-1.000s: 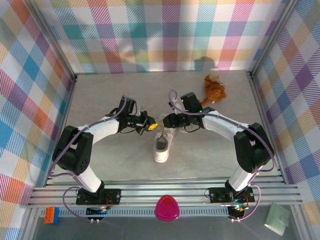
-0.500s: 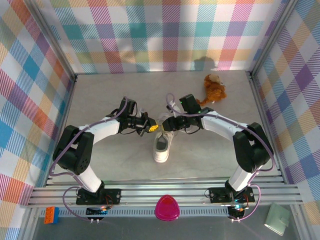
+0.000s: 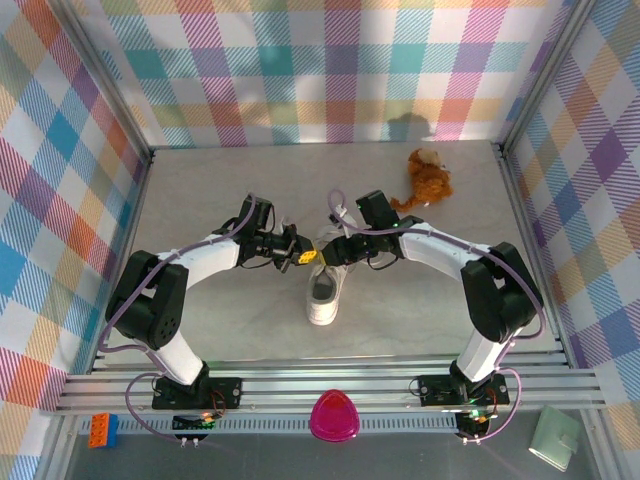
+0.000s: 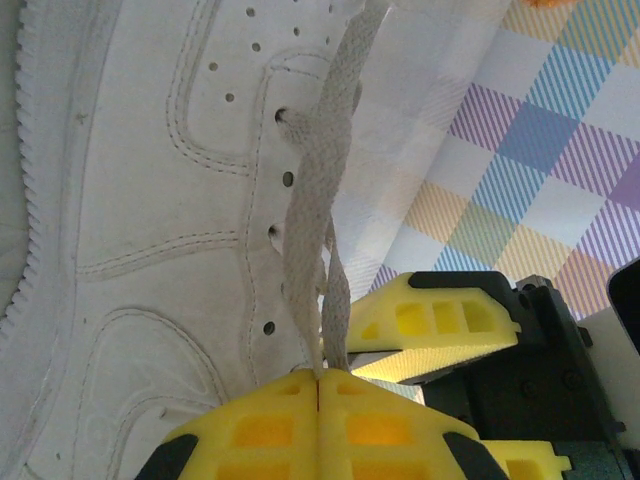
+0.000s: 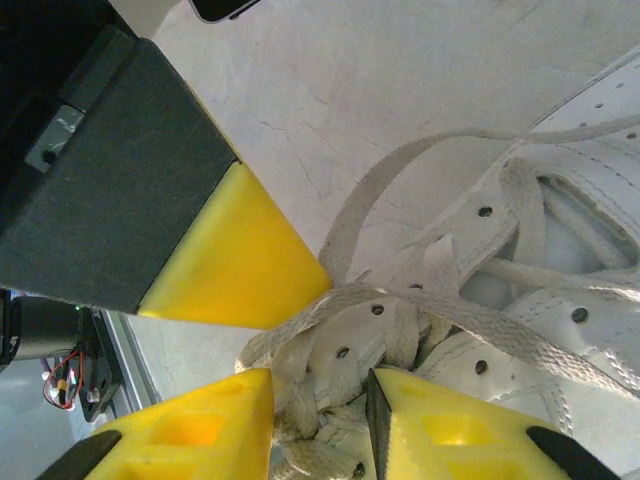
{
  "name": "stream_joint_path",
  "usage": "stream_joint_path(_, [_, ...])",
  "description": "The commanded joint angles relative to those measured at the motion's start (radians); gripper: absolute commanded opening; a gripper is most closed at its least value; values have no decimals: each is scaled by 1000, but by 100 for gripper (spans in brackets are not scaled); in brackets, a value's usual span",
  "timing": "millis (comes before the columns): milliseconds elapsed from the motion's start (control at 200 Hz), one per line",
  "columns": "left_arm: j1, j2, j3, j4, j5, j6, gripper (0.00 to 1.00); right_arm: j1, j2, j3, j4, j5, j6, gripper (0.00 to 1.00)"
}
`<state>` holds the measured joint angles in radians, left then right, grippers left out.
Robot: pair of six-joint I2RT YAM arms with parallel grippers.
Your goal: Tie the shoes
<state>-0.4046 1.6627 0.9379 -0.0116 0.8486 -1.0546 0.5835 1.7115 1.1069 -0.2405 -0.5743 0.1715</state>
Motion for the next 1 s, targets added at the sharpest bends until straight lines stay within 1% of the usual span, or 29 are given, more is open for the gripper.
stream_joint_path(0, [-11,17,-14,27,29,-19,0,11,27,25,0,-34,-31,33])
stream_joint_path(270, [-14,24,-13,37,39,-22,0,16,46,46,4,-31,-31,34])
stream_joint_path(340, [-14,26,-14,39,41,-22,0,16,48,53,-1,-38,-36,36])
stream_joint_path(460, [-14,29,-15,51,49,-27,0,16,52,62,-8,-54,-47,35])
stream_joint_path(510, [-14,30,-13,57,52,-29,0,16,53,62,-9,-62,-51,32])
stream_joint_path(595, [-14,34,-14,63,59,-25,0,17,45,56,-7,-40,-52,14])
stream_joint_path(675, [-14,40,-13,70,65,-17,0,16,18,38,4,0,-49,0])
stream_joint_path(995, [-13,51,7,38,66,47,0,-1,-112,-48,42,133,-33,0])
